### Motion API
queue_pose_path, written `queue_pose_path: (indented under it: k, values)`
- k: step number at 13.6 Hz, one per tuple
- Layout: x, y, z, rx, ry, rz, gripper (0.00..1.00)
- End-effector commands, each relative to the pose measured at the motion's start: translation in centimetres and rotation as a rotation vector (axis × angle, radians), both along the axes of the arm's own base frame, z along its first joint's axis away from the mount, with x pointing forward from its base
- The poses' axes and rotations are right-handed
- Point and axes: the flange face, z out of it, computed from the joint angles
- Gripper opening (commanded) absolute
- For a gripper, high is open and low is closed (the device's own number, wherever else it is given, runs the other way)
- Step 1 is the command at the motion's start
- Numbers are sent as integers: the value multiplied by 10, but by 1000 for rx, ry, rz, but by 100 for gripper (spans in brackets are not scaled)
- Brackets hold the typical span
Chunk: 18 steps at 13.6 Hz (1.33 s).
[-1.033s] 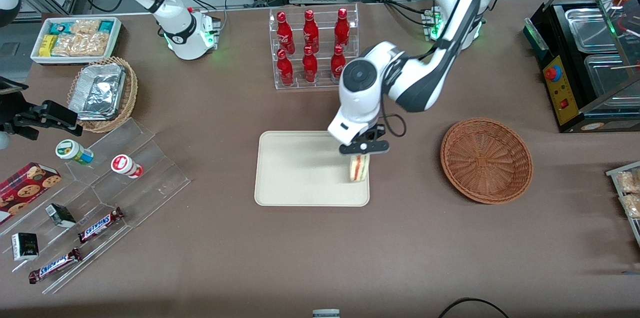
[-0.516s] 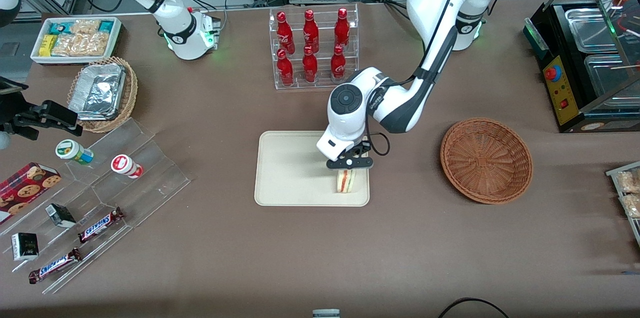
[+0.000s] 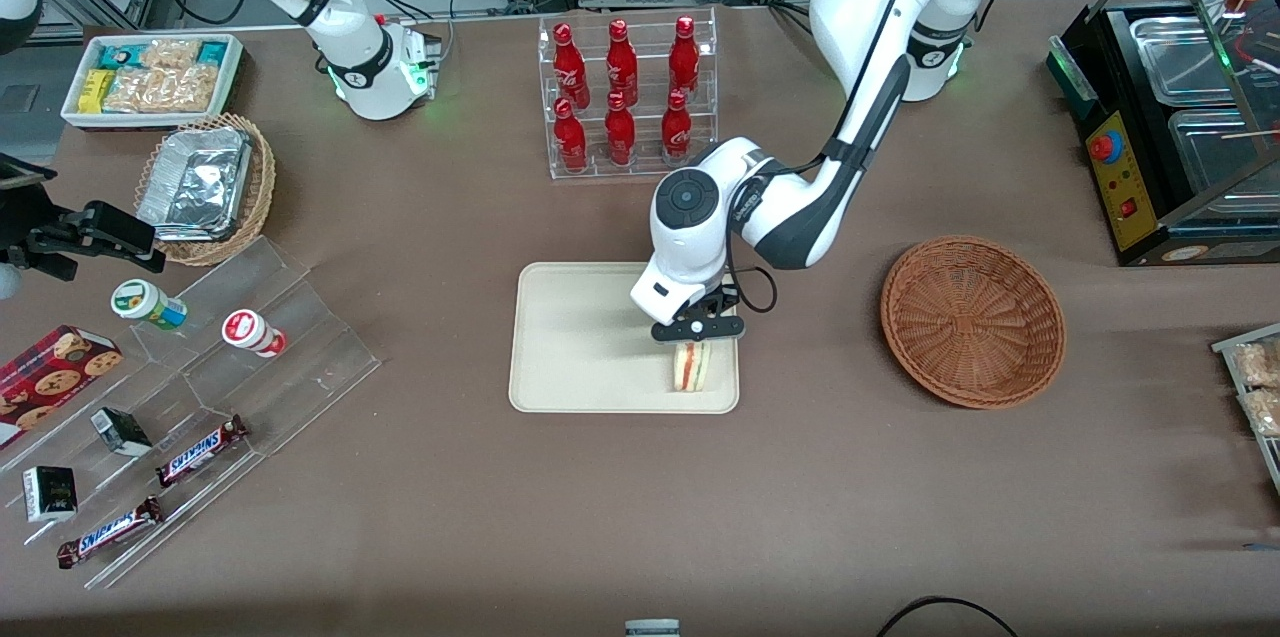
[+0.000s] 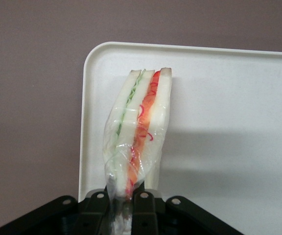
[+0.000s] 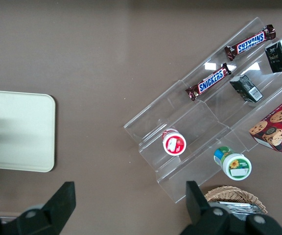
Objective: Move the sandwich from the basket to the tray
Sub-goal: 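Lower the sandwich onto the tray and open the left gripper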
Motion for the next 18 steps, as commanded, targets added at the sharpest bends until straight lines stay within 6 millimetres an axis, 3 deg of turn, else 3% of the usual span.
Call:
queue_pose_path:
  k: [1,5,7,8,11,14,18]
  values:
    - [3,-6,-1,11,-29,14,46]
    - [3,-8,3,-1,-29,21,61]
    - [8,-6,16,-14,-42,30,84]
    - [14,-7,37,-35,-61,40,99]
    - [22,-6,100,-27,-74,59,100]
    - [15,9,154,-2,-67,80,100]
    - [16,64,237,19,-67,152,100]
